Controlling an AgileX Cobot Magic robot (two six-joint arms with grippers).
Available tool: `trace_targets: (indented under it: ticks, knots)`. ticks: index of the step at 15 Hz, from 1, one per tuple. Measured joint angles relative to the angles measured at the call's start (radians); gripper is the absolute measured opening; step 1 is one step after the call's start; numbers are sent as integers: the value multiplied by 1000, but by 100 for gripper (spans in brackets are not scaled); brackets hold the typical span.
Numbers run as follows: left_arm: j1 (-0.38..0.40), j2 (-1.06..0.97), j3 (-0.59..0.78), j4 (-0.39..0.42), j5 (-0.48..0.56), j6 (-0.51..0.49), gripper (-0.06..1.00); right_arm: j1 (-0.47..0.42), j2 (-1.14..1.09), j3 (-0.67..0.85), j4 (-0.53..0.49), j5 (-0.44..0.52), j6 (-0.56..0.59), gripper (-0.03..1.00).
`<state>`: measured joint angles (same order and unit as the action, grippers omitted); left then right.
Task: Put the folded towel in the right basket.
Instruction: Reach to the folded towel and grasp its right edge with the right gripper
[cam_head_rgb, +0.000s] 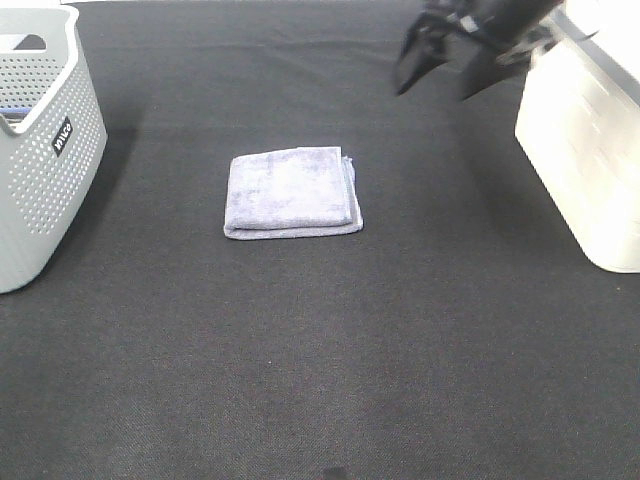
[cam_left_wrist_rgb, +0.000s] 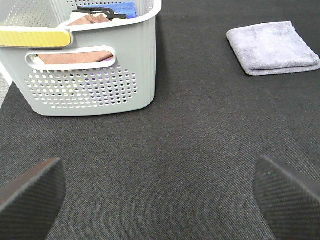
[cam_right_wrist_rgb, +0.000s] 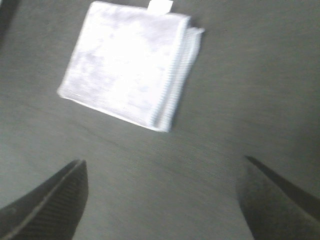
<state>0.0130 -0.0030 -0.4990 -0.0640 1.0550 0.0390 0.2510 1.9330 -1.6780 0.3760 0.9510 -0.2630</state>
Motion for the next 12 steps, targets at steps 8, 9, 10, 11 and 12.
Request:
trace_targets:
  ticks: [8,9,10,11,12]
  knots:
    - [0,0,0,0,0,0,97,0,468,-431,208,240,22,77]
    - [0,0,0,0,0,0,97,0,515,-468,211,249,22,77]
    - [0,0,0,0,0,0,97,0,569,-510,213,259,22,77]
    - [0,0,0,0,0,0,97,0,597,-530,213,259,22,77]
    - [0,0,0,0,0,0,97,0,623,-542,213,257,22,77]
